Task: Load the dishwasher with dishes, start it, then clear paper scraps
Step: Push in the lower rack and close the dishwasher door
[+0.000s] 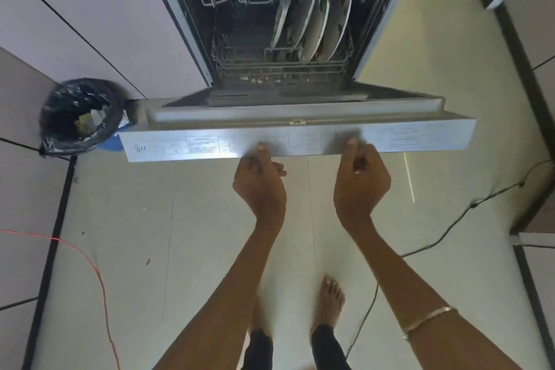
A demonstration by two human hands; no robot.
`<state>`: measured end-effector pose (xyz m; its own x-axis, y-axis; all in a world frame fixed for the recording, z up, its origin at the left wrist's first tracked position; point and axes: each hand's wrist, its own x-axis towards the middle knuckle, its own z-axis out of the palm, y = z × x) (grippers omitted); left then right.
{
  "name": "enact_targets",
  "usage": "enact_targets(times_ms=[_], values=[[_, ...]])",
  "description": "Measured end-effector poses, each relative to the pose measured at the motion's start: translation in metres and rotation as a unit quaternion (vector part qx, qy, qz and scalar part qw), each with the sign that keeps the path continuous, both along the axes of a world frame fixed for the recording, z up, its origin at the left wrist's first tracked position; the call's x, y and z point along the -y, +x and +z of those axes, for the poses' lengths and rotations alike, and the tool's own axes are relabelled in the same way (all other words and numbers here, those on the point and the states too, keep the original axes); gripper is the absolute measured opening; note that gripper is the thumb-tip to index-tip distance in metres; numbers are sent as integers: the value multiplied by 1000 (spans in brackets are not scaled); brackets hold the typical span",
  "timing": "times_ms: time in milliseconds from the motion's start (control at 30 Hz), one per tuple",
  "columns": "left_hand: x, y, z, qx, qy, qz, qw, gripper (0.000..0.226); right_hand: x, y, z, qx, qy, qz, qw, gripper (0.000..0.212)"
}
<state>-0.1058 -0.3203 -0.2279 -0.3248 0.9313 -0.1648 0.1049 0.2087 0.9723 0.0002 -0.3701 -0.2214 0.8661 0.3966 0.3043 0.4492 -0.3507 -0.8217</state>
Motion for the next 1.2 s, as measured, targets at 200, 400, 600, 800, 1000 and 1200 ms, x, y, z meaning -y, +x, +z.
enact_targets(times_ms=[200,400,600,800,1000,1200], values=[[-29,2,26,-27,70,-58,996,28,-49,45,13,247,-86,198,945,37],[-44,-32,8,-250,315,-219,889,12,-57,56,10,311,-136,194,920,52],[-68,-12,-1,-386,391,-210,809,35,-76,68,20,338,-139,201,909,55],[-115,29,26,-445,410,-223,765,45,-109,86,39,361,-130,197,902,57],[-148,42,40,-500,403,-214,736,48,-136,101,63,383,-173,207,883,62],[-185,60,68,-529,379,-221,727,51,-177,119,84,390,-205,208,873,62]])
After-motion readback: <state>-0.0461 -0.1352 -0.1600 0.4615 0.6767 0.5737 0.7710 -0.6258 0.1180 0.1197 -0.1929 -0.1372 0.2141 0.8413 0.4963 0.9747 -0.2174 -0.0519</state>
